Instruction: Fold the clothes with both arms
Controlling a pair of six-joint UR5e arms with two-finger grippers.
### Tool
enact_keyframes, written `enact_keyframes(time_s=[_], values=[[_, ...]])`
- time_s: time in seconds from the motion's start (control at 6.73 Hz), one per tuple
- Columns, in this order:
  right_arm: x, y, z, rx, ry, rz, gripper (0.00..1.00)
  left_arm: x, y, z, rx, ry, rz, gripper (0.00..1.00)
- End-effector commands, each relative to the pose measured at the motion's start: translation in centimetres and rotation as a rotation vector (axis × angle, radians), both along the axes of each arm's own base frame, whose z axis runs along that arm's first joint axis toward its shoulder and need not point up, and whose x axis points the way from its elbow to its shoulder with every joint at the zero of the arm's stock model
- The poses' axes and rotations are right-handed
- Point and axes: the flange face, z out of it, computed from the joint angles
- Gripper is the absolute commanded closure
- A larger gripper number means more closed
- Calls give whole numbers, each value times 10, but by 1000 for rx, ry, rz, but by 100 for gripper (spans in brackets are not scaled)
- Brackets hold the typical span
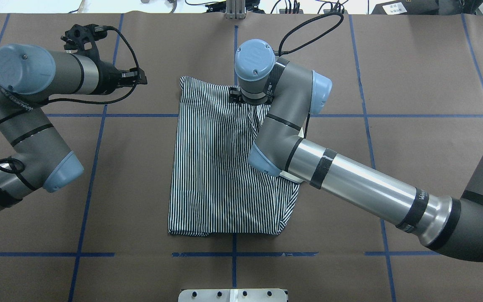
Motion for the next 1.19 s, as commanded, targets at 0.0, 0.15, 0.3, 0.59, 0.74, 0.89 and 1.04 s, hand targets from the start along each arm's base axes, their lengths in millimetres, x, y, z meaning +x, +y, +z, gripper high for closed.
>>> enact_keyframes(time_s=[0.0,0.15,0.3,0.59,0.74,0.89,1.04], values=[[-11,15,13,0,17,-41,0,1,1,0,-3,3,0,51],[-10,15,19,1,25,-51,0,1,1,0,-5,4,-1,51],[-1,7,27,19,44,-69,0,1,1,-1,-4,5,-1,51],[48,-5,63,-3,24,-97,0,1,1,0,-6,5,0,51],[90,-2,97,24,35,-122,0,1,2,-2,-4,7,0,51],[117,-1,105,50,32,-137,0,0,1,-3,-3,8,-2,51],[118,-1,99,54,19,-134,0,0,1,-3,-4,9,-2,51]])
